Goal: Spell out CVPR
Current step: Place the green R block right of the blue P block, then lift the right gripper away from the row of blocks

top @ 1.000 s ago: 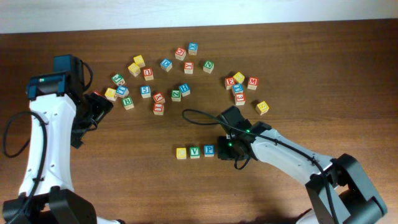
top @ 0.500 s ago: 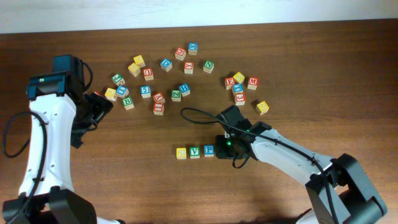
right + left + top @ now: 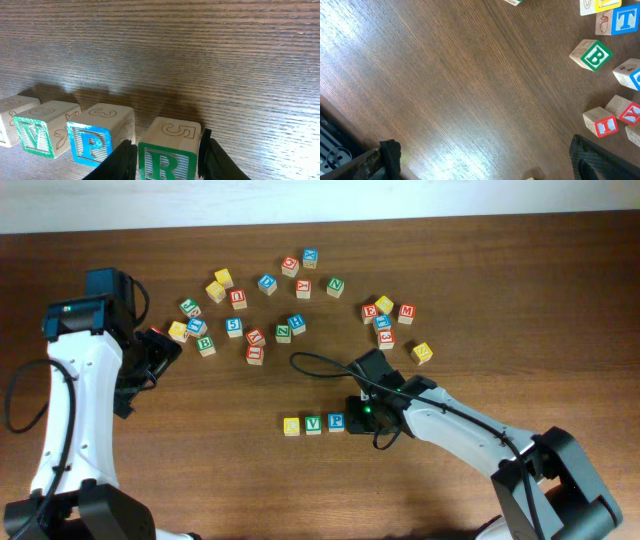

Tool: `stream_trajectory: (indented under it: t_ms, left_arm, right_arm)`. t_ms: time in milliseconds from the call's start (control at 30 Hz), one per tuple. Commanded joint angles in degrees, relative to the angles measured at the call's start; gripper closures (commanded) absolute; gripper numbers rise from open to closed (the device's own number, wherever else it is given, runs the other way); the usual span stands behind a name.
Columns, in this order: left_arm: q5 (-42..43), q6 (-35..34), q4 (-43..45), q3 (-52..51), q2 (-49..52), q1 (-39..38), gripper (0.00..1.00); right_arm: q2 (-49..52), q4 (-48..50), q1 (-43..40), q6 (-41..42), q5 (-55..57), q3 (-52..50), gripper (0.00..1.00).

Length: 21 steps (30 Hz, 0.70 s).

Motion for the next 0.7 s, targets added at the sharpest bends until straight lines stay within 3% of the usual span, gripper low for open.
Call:
stream_trajectory:
  t_ms: [0,367,533,667]
  left_arm:
    - [-0.3,-0.5,0.0,-0.1,0.0,0.4,0.01]
    - [-0.2,-0.5,0.0,-0.1,0.0,0.4,0.01]
    - [-0.2,-0.5,0.0,-0.1,0.0,0.4,0.01]
    - [-0.3,-0.5,0.0,-0.1,0.0,0.4,0.01]
  right_arm:
    - [0.2,-0.2,0.2,0.3,-0.5,0.4,0.67]
    - [-0.3,-9.8,0.2,0.0,0.6,9.0,0.66]
    - [-3.6,-27.0,0.1,-0.2,9.9,21.9,0.67]
    - [-7.1,-46.7,0.2,-0.2,17.3,39.0,0.67]
